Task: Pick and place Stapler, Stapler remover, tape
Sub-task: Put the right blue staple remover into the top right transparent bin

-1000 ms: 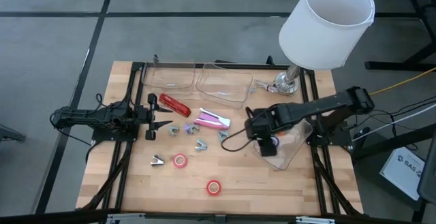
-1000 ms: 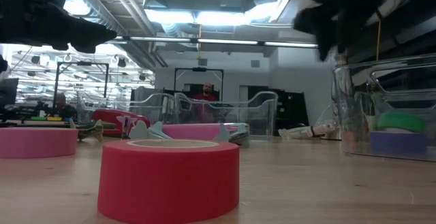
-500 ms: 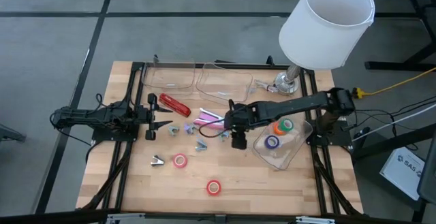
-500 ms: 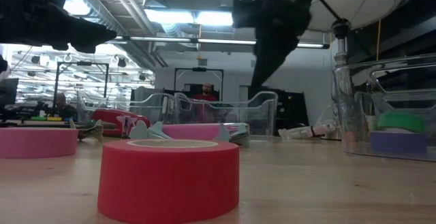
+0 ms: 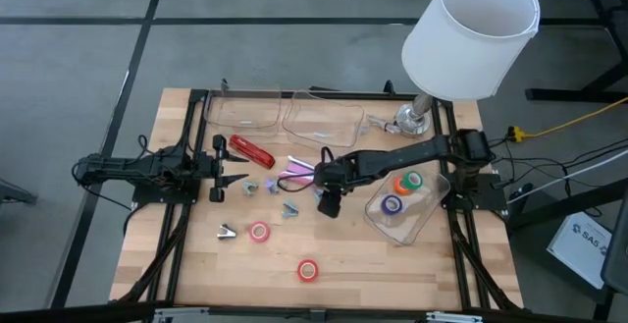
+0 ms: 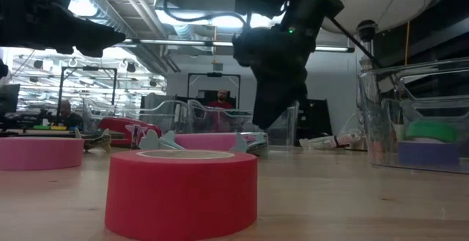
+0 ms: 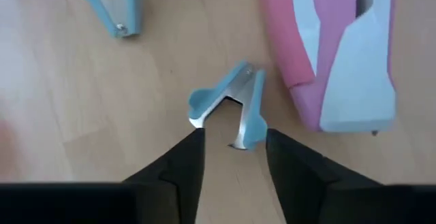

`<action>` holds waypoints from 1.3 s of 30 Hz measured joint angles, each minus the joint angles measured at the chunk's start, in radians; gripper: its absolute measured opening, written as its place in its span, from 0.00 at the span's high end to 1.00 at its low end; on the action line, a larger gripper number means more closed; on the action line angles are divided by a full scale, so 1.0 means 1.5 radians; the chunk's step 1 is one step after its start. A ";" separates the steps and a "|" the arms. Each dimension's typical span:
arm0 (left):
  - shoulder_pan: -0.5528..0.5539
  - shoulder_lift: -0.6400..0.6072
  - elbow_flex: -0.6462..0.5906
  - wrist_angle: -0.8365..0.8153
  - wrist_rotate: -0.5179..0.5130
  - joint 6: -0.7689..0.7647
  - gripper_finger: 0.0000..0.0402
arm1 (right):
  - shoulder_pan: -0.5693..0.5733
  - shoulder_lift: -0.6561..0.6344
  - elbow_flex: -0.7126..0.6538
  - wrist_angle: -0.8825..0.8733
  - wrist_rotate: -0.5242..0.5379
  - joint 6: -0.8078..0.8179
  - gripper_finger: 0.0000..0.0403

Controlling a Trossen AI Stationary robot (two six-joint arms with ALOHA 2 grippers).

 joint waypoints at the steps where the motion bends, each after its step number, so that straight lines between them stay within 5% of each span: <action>1: 0.000 0.000 0.000 0.000 0.000 0.000 0.55 | -0.002 0.002 0.000 -0.001 0.000 0.008 0.65; 10: 0.000 0.000 0.000 0.000 0.000 0.000 0.55 | -0.021 0.005 -0.014 -0.002 0.000 0.051 0.80; 24: 0.000 0.000 0.000 0.000 0.000 0.000 0.55 | -0.022 0.015 -0.017 0.020 -0.018 0.030 0.83; 39: 0.000 0.000 0.000 0.000 0.000 0.000 0.55 | -0.030 0.037 -0.016 0.071 -0.036 -0.026 0.98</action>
